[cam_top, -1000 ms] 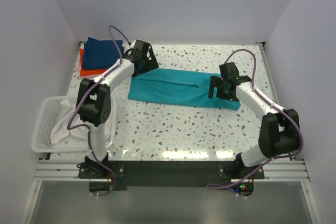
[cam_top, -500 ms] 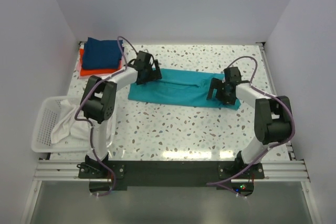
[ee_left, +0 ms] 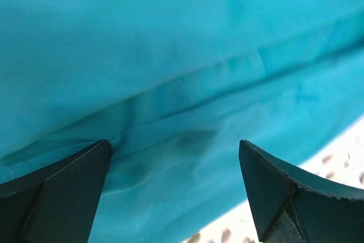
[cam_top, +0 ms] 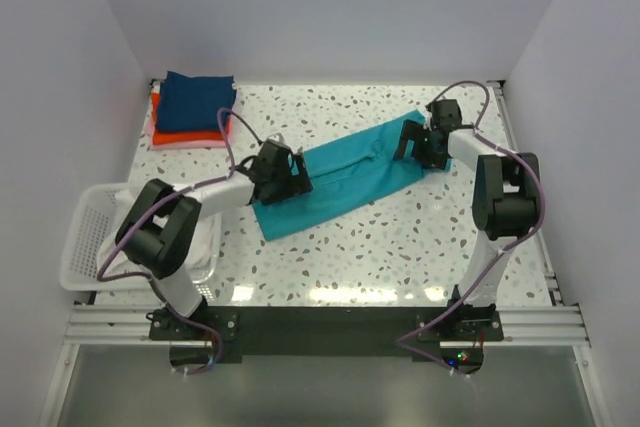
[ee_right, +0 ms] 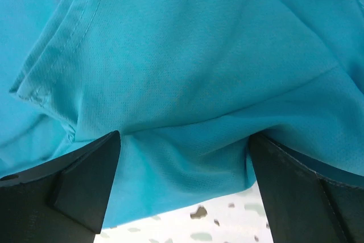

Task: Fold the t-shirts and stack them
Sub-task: Fold the tshirt

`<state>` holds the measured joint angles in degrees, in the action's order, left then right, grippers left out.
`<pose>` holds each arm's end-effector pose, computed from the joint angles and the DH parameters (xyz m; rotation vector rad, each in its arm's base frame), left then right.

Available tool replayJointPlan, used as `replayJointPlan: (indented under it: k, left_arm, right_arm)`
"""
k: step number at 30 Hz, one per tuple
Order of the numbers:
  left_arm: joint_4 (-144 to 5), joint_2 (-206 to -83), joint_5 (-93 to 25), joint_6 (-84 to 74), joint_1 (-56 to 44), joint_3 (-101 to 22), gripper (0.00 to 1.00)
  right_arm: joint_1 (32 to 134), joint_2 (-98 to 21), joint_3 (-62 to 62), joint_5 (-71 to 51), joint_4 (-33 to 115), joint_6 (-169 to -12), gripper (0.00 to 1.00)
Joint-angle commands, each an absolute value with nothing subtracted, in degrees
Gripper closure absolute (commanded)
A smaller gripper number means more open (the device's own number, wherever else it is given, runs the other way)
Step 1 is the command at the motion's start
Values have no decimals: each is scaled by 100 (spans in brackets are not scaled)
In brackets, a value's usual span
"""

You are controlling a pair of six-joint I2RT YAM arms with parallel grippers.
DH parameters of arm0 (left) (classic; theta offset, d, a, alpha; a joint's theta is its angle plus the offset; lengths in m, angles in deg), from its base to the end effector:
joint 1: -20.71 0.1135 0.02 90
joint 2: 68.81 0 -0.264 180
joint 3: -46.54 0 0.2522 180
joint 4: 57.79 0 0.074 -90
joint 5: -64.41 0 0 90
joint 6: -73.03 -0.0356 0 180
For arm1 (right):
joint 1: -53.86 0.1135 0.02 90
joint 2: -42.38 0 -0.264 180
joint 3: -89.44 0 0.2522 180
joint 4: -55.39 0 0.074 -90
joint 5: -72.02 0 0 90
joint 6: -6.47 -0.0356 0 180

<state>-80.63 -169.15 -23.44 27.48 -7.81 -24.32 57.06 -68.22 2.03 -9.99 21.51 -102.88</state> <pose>0.3116 -0.1678 0.1624 -0.3695 2.5230 -0.4789 0.4032 0.0275 0.1696 0.3104 2.5676 0.3265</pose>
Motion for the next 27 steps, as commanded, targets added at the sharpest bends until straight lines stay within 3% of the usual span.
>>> replayJointPlan:
  k: [1, 7, 11, 17, 27]
  left_arm:
    - [-8228, -16533, -2655, 3715, -1417, -1455, 0]
    - [-7376, -15759, -2911, 5394, -2683, -432, 0]
    - [-7243, -15767, -2577, 5476, -3526, -1027, 0]
    - [-7603, -16259, -2313, 4913, -3809, -2381, 0]
    - [-8323, -15873, -1594, 4403, -3827, -3112, 0]
  right_arm:
    - [5693, -7265, -392, -594, 2019, -10023, 1]
    - [5755, -8337, -1674, 13, 1923, -9935, 1]
    - [6114, -9154, -2827, 92, 1334, -9882, 1]
    - [6694, -9903, -4261, 145, 1210, -9891, 1]
    - [6810, -9790, -4947, 408, 1325, -10295, 1]
